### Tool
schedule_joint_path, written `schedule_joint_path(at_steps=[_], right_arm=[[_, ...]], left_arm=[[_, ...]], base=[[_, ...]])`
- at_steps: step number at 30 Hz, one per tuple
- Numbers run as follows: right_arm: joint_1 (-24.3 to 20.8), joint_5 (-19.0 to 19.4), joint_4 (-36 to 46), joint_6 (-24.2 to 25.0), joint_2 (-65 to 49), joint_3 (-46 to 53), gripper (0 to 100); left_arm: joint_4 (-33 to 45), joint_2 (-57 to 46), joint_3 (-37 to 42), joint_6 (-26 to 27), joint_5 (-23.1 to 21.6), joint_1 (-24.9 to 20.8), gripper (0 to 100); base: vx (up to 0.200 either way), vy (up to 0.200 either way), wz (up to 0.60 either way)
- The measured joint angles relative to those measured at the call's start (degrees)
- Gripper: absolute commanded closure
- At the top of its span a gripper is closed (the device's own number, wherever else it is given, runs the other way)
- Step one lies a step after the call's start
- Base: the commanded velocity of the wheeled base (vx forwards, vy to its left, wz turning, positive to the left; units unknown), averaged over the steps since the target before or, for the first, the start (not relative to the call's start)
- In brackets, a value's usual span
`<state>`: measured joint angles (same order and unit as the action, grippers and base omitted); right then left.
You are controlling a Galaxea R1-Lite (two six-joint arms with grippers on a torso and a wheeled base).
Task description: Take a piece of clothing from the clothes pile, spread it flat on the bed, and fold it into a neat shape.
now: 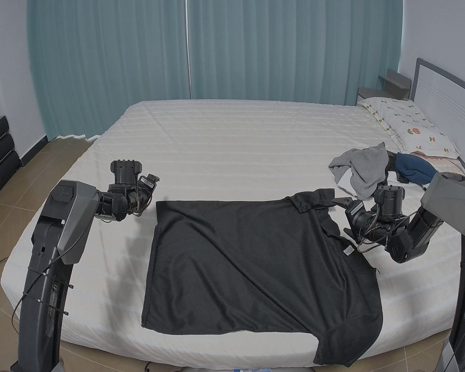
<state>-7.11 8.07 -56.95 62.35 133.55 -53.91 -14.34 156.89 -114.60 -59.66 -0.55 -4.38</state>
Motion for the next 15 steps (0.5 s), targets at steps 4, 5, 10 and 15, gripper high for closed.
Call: schedule_joint_path(at_steps=[4, 5, 10, 15], right_arm=[[-0.1, 0.0, 0.0, 0.0, 0.1, 0.0, 0], [-0.2, 0.0, 0.0, 0.0, 0.1, 0.0, 0], [-0.4, 0.0, 0.0, 0.0, 0.2, -0.1, 0], [-0.6, 0.0, 0.0, 0.0, 0.2, -0.1, 0]], left_arm=[[0.0, 0.4, 0.0, 0.6, -1.1, -1.3, 0], [0.0, 0.5, 0.0, 0.7, -1.3, -1.5, 0], [-0.5, 1.5, 0.0, 1.9, -1.5, -2.9, 0], [-2.7, 2.5, 0.0, 3.2, -0.7, -3.4, 0]], base=[[0.0, 0.0, 0.0], [0.0, 0.0, 0.0], [0.0, 0.0, 0.0], [0.0, 0.0, 0.0]])
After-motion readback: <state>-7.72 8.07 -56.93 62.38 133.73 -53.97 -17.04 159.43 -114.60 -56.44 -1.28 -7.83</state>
